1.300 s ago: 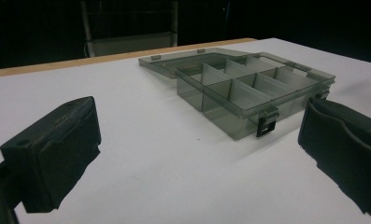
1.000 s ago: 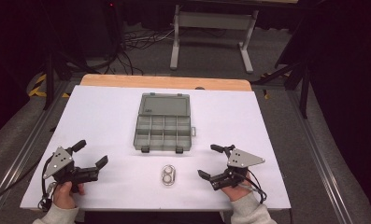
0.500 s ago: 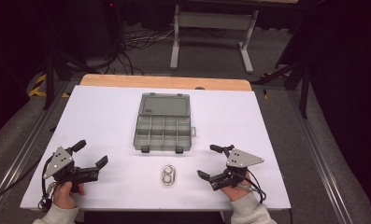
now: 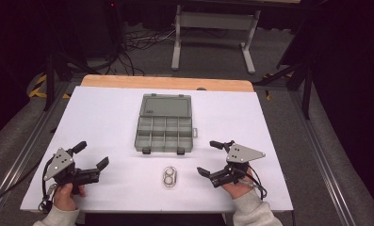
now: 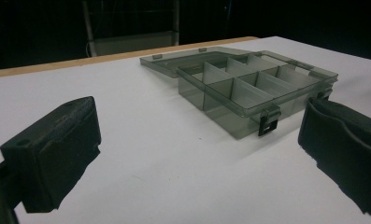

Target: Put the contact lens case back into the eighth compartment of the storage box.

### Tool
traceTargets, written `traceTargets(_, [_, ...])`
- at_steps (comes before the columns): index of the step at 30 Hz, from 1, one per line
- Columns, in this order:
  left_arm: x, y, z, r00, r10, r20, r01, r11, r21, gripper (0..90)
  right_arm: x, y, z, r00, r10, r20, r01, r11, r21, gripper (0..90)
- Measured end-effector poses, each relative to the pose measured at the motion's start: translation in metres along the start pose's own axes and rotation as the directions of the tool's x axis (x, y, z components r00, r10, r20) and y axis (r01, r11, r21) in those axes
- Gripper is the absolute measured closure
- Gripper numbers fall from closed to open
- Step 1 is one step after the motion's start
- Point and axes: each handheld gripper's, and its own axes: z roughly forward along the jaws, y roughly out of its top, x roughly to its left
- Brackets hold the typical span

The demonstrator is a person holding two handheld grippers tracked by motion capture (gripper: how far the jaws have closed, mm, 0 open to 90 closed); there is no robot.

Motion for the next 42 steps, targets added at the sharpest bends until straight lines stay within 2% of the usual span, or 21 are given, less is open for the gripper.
traceTargets(7, [0.0, 0.0, 0.0, 1.0, 0.0, -0.003, 0.0, 1.0, 0.002, 0.1, -0.002, 0.009, 0.003, 0.9999, -0.009, -0.007, 0.009, 1.0, 0.014, 2.9])
traceTargets(21, [0.0, 0.0, 0.0, 1.0, -0.001, -0.003, 0.001, 1.0, 0.002, 0.1, -0.002, 0.021, 0.013, 0.998, -0.037, -0.052, 0.039, 0.999, 0.03, 3.6])
traceTargets(36, [0.0, 0.0, 0.0, 1.0, 0.001, -0.001, -0.001, 1.0, 0.002, 0.1, 0.007, 0.039, 0.043, 0.9873, -0.071, -0.142, 0.08, 0.995, 0.06, 4.5])
traceTargets(42, [0.0, 0.0, 0.0, 1.0, 0.002, 0.0, -0.002, 1.0, 0.002, 0.1, 0.008, 0.044, 0.051, 0.984, -0.062, -0.167, 0.076, 0.994, 0.08, 4.7])
